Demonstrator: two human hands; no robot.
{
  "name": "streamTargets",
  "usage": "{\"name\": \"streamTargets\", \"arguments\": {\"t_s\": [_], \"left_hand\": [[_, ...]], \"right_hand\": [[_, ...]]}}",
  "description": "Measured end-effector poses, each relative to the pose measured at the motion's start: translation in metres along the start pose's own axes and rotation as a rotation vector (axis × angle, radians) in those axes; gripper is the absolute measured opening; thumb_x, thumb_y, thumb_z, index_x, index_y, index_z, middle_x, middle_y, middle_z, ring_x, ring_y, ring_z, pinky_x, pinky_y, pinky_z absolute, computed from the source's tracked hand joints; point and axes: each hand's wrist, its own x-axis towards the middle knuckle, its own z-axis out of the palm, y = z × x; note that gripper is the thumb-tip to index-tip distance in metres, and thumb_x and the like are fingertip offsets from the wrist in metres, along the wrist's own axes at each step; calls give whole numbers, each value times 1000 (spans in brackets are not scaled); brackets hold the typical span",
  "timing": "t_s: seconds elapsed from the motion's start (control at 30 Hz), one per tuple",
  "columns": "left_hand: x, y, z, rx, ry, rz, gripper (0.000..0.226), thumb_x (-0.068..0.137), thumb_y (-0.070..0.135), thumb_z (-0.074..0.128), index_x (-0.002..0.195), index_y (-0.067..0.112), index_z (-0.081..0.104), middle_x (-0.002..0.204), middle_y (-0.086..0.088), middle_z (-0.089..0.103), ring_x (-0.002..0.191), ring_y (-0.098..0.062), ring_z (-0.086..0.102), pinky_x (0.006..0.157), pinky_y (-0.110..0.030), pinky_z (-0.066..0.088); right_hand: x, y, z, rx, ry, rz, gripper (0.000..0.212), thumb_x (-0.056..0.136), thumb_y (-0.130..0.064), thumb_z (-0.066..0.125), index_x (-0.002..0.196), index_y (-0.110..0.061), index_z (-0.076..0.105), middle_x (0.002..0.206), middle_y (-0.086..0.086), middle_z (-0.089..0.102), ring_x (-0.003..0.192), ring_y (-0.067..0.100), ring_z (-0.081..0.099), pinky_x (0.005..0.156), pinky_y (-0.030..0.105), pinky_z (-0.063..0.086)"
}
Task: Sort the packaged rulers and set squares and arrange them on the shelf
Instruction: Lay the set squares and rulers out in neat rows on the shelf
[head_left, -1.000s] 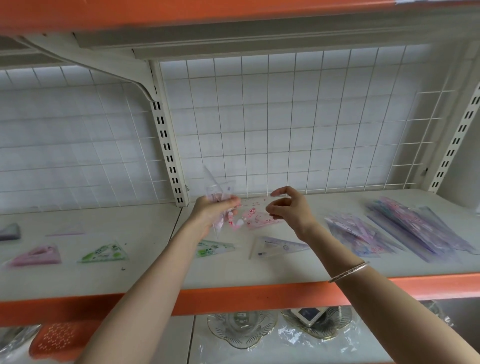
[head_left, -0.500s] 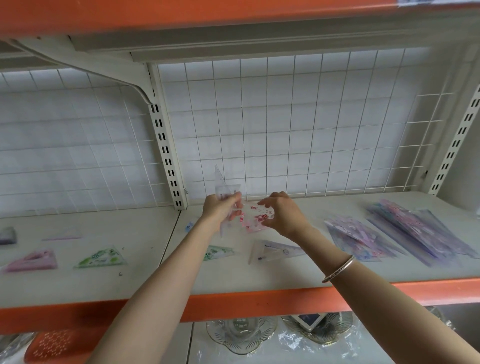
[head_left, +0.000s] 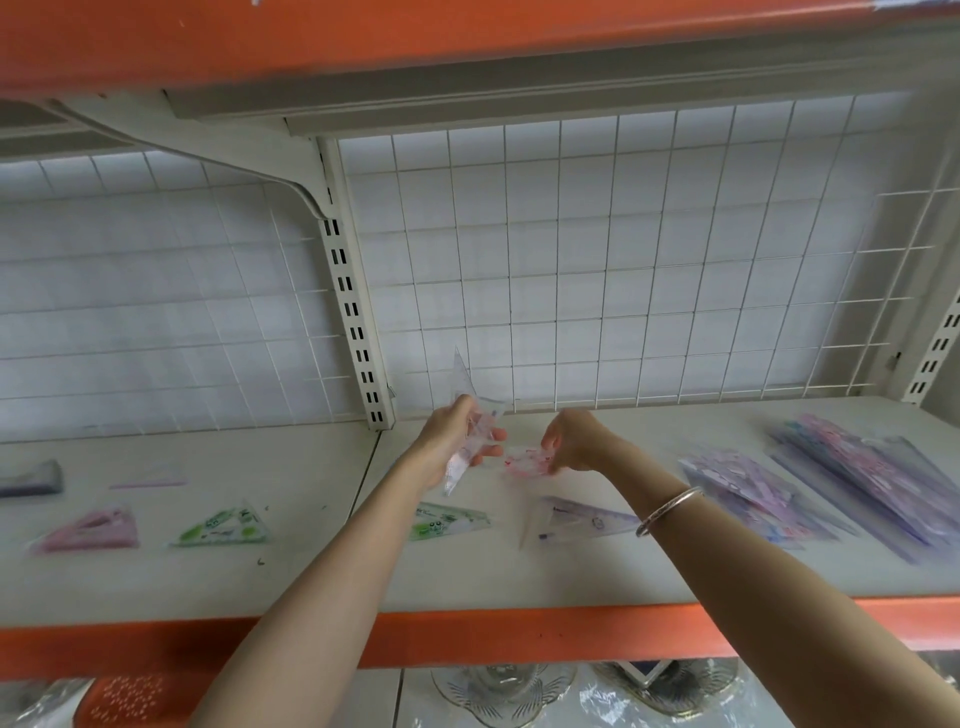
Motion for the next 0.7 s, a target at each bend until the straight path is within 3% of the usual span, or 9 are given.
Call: {"name": "streamTargets", "arguments": {"t_s": [0.23,0.33,0.43,0.53,0.63,0.7], "left_hand": [[2,-3,-5,-53,-69,51,16,93,8,58,104,-2,64,92,-14,69,69,-24,69,60,-26,55],[4,-6,-6,-195,-60,64,19,92,5,60,107,-6,61,89,-16,69,68,-26,69,63,-30,59],[3,-4,-3,-252,-23,57,16,88,1,63,101,-6,60,91,-16,68,70,-29,68,64,-32,60],[0,-3,-3,-178,-15,47,12,85,0,66,96,-3,63,91,-16,68,70,-28,70,61,-30,60],[-1,-4,-5,-149,-23,67,8,82,1,70,89,0,65,90,-17,68,69,-24,70,63,-29,60],[-1,-6,-6,-128,23,105,11,82,4,71,89,-2,65,89,-17,68,66,-17,69,61,-26,59]], "right_hand": [[-3,0,-1,47,79,14,38,81,-2,60,117,-16,64,122,4,61,117,23,52,100,34,41],[-15,-12,-8,435,183,-50,21,86,-10,63,105,-5,69,103,10,69,91,19,63,78,24,48],[-29,-25,-11,882,93,-47,16,88,-12,64,99,0,65,84,12,67,66,17,62,62,23,50],[-35,-31,-11,1100,75,-18,15,89,-8,62,99,3,63,80,11,65,64,18,60,60,23,49],[-37,-36,-9,1257,79,18,5,88,-2,61,84,-1,59,77,12,65,62,19,58,56,21,47],[-36,-36,-8,1338,137,32,14,90,1,56,77,-5,53,76,13,65,60,21,58,51,19,46]]}}
